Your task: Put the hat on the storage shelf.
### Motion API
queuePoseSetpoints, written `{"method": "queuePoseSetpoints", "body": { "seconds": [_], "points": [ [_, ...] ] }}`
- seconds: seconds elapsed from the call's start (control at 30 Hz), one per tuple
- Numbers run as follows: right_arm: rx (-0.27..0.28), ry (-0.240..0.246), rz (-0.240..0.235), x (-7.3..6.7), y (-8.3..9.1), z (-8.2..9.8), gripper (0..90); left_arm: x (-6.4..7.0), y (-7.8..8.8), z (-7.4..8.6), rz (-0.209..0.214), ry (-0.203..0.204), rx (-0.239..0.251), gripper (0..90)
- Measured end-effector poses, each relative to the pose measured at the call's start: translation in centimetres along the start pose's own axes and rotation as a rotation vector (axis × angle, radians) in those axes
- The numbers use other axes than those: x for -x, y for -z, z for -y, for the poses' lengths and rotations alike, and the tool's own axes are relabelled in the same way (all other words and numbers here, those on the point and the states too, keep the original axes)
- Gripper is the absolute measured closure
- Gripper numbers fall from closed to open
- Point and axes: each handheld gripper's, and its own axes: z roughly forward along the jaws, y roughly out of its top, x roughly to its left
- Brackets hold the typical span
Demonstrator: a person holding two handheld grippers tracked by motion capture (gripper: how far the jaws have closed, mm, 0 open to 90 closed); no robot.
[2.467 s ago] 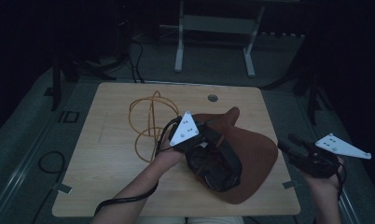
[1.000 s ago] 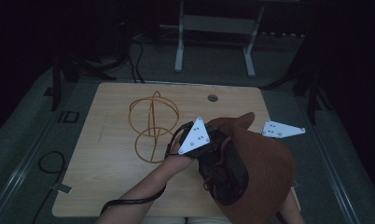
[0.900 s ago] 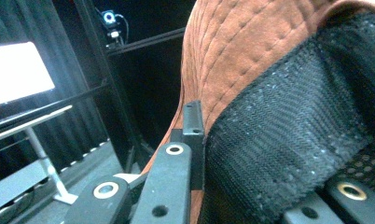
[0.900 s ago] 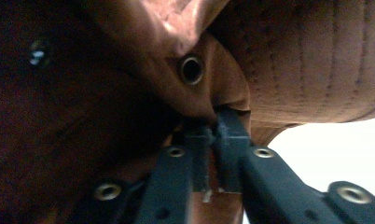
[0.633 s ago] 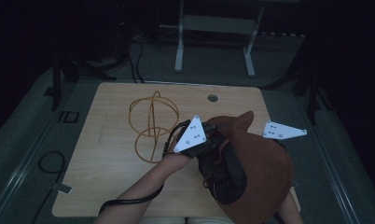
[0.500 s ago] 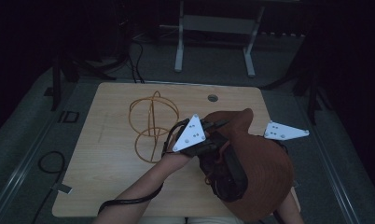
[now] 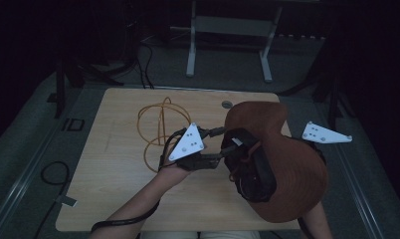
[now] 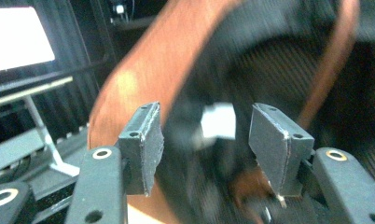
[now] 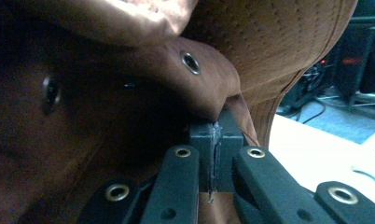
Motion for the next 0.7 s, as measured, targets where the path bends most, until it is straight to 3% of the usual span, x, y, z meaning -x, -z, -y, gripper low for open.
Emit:
{"method": "queuePoseSetpoints", "body": {
  "seconds": [0.3,0.4,0.7],
  "points": [
    [0.01,-0.006,0.088,1.8,-0.5,-1.1,88.9,0.7,3.7,3.9,0.003,0.058,-0.09,38.0],
    [0.003,-0.01,0.11,2.3,-1.4,-1.4,88.9,0.8,5.2,5.5,-0.007,0.098,-0.111,36.7],
    [-0.027,0.01,0.137,3.4,-5.2,-3.6,88.8,1.0,9.1,10.1,-0.093,0.205,-0.212,16.4]
  ]
}}
